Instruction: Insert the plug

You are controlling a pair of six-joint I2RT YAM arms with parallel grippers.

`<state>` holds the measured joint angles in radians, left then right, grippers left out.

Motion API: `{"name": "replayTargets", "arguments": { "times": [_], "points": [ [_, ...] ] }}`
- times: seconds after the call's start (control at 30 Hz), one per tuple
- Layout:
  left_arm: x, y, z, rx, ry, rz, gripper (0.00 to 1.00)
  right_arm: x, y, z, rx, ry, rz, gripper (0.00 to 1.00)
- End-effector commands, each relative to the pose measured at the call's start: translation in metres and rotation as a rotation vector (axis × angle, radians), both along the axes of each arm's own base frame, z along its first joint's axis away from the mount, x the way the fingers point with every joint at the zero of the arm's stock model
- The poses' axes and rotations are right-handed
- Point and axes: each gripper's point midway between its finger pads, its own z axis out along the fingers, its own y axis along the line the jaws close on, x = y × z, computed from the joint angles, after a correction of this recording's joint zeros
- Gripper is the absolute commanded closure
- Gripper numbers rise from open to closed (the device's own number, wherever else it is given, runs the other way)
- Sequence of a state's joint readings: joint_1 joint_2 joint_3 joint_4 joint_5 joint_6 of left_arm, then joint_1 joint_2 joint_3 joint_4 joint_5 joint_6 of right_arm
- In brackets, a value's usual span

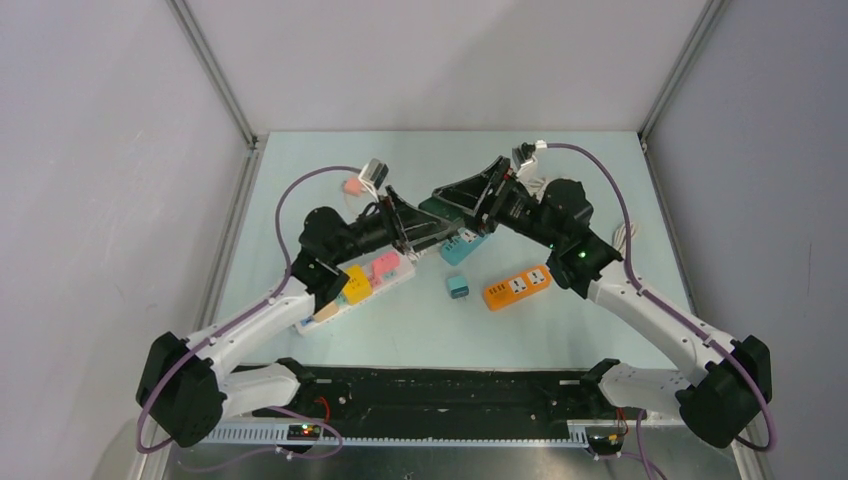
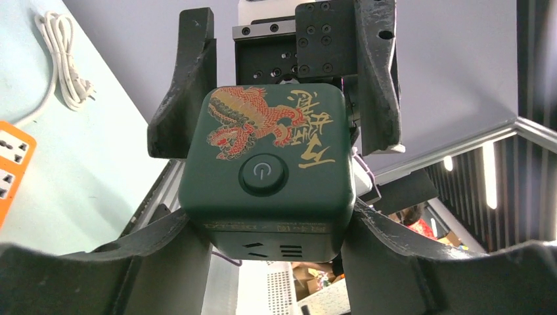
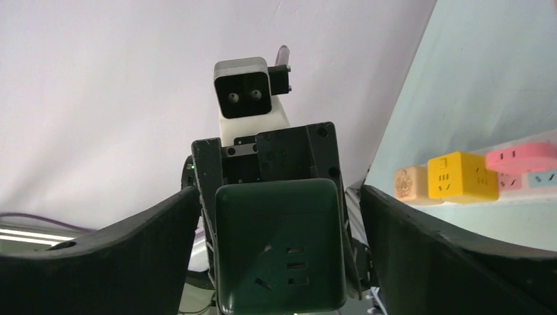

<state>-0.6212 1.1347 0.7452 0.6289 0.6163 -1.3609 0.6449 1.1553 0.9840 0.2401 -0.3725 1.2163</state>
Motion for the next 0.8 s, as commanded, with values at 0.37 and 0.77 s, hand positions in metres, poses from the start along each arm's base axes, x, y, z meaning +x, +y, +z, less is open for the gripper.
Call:
{"name": "replayTargets", "arguments": {
  "times": [0.37,0.77],
  "points": [
    [-0.015,0.010,-0.037,0.406,-0.440,-0.188,1.00,-0.039,-0.039,0.021,-0.215,-0.351,0.222,0.00],
    [-0.045,0.024,-0.057,0.554,-0.731,-0.286,1.00,-0.063,-0.045,-0.003,-0.485,-0.581,0.321,0.00]
  ]
}}
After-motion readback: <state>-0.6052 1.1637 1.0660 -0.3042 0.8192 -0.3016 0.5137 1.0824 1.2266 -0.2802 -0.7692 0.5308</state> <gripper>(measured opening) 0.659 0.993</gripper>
